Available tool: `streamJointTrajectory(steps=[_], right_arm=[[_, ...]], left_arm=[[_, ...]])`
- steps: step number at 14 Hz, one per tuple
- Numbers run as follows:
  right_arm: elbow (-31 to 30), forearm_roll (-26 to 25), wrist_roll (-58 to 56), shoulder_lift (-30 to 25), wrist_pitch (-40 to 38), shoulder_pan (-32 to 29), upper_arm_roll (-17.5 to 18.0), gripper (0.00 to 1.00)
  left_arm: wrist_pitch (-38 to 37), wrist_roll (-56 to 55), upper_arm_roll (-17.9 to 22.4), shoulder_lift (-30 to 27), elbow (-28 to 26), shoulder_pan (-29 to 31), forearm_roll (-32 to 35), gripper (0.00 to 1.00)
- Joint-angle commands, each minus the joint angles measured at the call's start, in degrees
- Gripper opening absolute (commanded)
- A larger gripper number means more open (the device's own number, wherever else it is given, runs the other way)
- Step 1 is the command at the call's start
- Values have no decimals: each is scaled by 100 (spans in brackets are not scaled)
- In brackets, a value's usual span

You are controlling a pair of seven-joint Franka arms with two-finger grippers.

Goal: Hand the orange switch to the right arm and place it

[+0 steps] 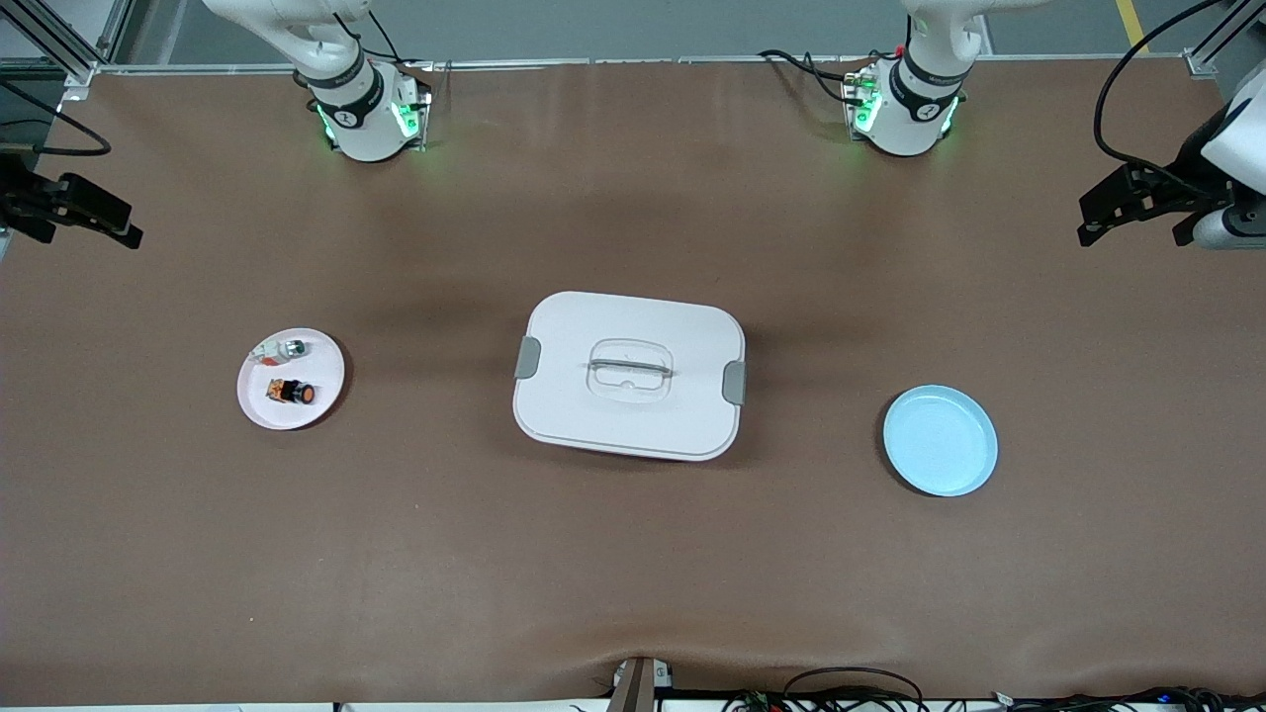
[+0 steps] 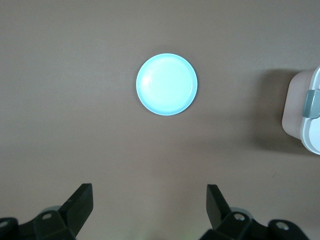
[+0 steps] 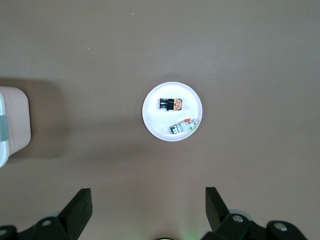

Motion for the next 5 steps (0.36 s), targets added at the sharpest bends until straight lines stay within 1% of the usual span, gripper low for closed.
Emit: streamJointTrajectory(steps=[1, 5], right_arm=[[-302, 54, -336, -275, 140, -47, 17, 100], [-311, 54, -355, -275, 123, -56, 17, 100]], left_arm=[[9, 139, -18, -18, 49, 49, -88, 100], [9, 130, -18, -18, 84, 40, -88, 100]])
